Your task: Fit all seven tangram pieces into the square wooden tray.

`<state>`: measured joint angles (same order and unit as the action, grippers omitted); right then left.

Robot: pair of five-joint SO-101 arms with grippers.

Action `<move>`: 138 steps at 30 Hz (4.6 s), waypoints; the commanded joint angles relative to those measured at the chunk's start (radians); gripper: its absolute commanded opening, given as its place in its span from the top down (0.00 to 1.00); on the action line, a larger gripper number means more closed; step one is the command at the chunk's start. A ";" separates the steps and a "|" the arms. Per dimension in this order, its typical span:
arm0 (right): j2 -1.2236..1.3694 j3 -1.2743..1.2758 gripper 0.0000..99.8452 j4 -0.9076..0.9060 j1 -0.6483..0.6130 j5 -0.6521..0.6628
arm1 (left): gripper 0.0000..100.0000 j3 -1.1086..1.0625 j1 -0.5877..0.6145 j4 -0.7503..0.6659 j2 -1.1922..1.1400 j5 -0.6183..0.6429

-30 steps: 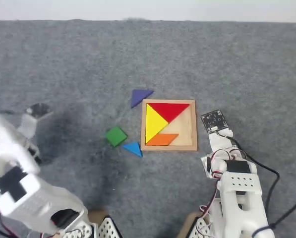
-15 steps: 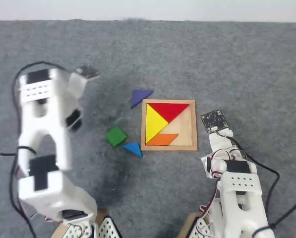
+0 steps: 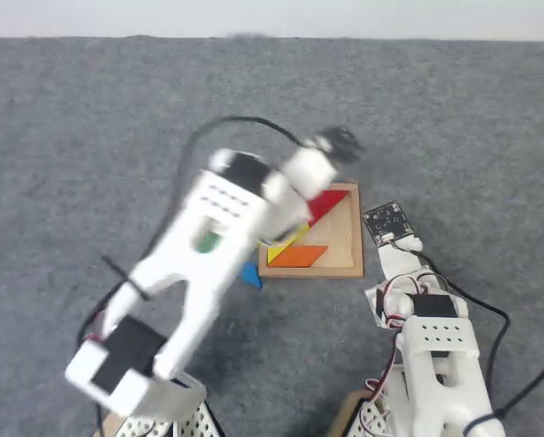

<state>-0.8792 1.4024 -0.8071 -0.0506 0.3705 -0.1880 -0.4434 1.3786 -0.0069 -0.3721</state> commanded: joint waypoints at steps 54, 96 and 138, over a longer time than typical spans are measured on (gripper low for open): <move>-0.421 0.117 0.84 -0.061 0.081 -0.028 | 0.91 0.231 0.037 -0.150 -0.319 -0.193; -0.435 0.130 0.84 -0.102 0.145 0.058 | 0.79 -0.483 0.451 -0.318 0.238 -0.078; -0.438 0.130 0.84 -0.102 0.143 0.060 | 0.98 -0.335 0.459 -0.219 -0.097 -0.252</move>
<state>-1.2981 1.5390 -0.9037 0.0844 0.4135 -0.5424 0.0153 1.1469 -0.1281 -0.6176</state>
